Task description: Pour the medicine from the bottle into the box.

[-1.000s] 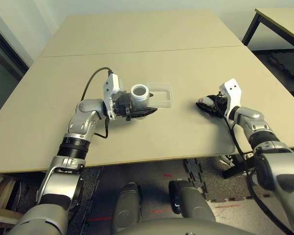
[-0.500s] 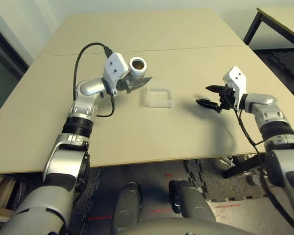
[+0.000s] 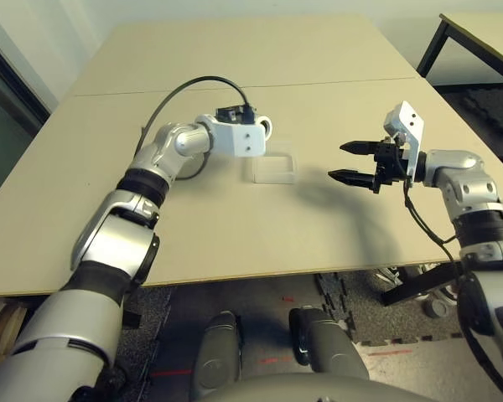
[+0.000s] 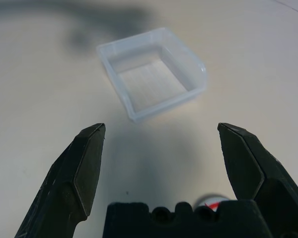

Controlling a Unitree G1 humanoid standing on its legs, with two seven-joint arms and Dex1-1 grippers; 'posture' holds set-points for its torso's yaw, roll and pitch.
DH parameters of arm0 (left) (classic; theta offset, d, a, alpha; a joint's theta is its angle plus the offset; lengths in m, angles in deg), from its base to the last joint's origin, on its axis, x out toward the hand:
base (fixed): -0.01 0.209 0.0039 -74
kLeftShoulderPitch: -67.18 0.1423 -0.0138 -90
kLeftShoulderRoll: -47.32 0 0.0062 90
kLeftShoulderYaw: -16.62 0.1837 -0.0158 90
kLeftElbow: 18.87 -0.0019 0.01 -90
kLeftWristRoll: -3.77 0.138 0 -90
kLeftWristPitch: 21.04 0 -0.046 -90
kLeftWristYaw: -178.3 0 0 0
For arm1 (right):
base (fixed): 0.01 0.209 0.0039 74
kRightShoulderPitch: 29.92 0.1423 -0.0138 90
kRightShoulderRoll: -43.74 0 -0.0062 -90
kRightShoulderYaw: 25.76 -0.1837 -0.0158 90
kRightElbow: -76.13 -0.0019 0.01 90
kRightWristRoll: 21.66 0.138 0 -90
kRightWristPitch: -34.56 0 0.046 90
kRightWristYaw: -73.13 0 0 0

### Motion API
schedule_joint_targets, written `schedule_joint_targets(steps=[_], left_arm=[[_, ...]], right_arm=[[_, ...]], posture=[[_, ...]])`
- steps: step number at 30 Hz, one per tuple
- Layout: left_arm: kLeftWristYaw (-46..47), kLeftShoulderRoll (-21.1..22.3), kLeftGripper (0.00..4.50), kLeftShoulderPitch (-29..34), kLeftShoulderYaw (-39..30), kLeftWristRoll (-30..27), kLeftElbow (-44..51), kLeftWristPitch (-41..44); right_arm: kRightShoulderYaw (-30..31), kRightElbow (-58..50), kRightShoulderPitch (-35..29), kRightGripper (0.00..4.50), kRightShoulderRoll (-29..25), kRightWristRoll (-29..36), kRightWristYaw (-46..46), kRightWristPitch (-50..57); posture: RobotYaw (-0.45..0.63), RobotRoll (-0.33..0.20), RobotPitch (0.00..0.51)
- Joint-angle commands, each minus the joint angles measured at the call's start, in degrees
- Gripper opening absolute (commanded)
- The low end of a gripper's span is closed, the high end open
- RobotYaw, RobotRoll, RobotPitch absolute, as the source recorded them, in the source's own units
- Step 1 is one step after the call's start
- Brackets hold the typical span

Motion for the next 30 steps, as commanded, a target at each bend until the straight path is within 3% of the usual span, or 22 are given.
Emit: schedule_joint_targets(steps=[1, 6, 10, 23, 27, 30], left_arm=[[3.0, -2.5, 2.65, -5.5, 5.7, 6.8, -6.9, 0.7], [4.4, -7.0, 2.65, -11.4, 15.9, 16.6, -13.5, 2.0], [4.2, -9.6, 2.65, -12.9, 19.9, 20.1, -15.5, 2.7], [3.3, -9.4, 2.65, -13.8, 20.4, 19.8, -16.8, 3.9], [-0.8, -9.4, 2.65, -12.9, 14.9, 13.8, -17.1, 2.8], [-9.0, -9.7, 2.65, -11.3, 5.0, 3.1, -17.3, 1.8]], right_arm=[[0.3, -0.7, -0.4, 4.5, 0.0, 1.0, -0.1, 1.0], [0.5, -0.9, -0.4, 4.5, 0.7, 1.6, -0.3, 1.7], [0.2, -1.6, -0.8, 4.5, 1.1, 2.2, -0.9, 2.4], [0.2, -3.7, -2.2, 4.5, 1.2, 3.8, -2.1, 3.7], [0.5, -3.5, -1.8, 4.5, 1.4, 3.8, -2.2, 3.7], [0.4, -3.9, -2.1, 4.5, 1.4, 3.9, -2.2, 3.7]], posture=[[-0.07, 0.0, 0.067], [-0.07, 0.0, 0.067], [-0.08, 0.0, 0.067], [-0.08, 0.0, 0.066], [-0.08, 0.0, 0.066], [-0.08, 0.0, 0.066]])
